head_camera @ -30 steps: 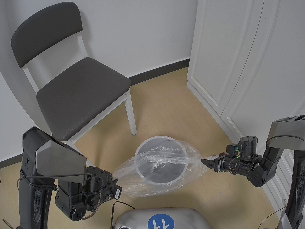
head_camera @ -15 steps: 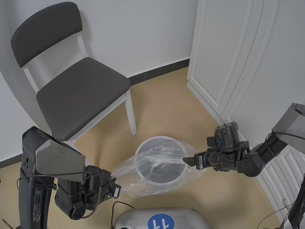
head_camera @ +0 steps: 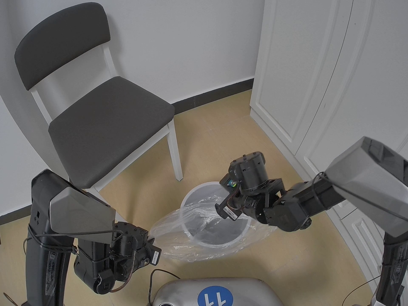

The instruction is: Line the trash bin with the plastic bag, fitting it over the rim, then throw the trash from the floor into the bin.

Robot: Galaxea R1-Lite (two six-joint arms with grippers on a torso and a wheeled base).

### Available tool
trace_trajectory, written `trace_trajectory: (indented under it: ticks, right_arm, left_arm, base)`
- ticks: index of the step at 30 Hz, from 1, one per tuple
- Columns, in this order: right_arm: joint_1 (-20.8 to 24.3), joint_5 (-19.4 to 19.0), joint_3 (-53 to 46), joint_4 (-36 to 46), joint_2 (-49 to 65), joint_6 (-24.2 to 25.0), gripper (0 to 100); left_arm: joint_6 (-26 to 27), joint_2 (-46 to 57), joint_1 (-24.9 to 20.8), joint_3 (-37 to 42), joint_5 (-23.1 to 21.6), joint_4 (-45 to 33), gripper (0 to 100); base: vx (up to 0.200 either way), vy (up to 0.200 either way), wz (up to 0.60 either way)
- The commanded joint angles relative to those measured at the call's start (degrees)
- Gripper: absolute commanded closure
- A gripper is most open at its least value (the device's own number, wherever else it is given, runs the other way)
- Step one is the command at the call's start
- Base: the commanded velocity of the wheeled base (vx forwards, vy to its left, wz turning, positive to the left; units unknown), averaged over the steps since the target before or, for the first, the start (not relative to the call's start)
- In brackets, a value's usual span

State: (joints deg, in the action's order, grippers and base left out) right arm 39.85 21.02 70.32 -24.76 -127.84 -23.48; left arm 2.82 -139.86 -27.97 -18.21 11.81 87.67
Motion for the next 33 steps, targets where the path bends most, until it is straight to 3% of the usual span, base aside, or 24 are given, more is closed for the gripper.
trace_trajectory:
  ticks: [1, 6, 7, 17, 18, 20, 33]
  right_arm:
    - [2.42, 4.30, -3.78, -6.53, -8.65, -10.10, 0]
    - [2.51, 4.47, -7.56, -7.23, -9.53, -13.26, 0]
    - [2.51, 4.47, -7.83, -7.23, -10.15, -13.43, 0]
    - [2.25, 8.51, -5.28, -7.23, -13.66, -15.10, 0]
    - [1.98, 11.06, -3.87, -7.23, -14.98, -16.60, 0]
    - [1.90, 12.47, -2.64, -7.23, -16.12, -16.69, 0]
    - [1.46, 17.22, 5.45, -7.67, -21.22, -16.51, 0]
  left_arm:
    - [0.08, -0.50, 0.02, 0.02, 0.32, 0.04, 100]
    - [0.08, -0.85, 0.02, -0.07, 0.32, 0.04, 100]
    - [0.08, -1.11, 0.02, -0.07, 0.32, 0.04, 0]
    - [0.17, -1.29, 0.19, -0.60, 0.32, 0.13, 0]
    - [0.17, -1.38, 0.19, -0.77, 0.32, 0.13, 0]
    - [0.17, -1.47, 0.28, -0.77, 0.32, 0.13, 0]
    - [0.26, -1.47, 0.10, -0.86, 0.40, 0.13, 0]
  base:
    - [0.000, 0.000, 0.00]
    - [0.000, 0.000, 0.00]
    - [0.000, 0.000, 0.00]
    - [0.000, 0.000, 0.00]
    - [0.000, 0.000, 0.00]
    - [0.000, 0.000, 0.00]
    - [0.000, 0.000, 0.00]
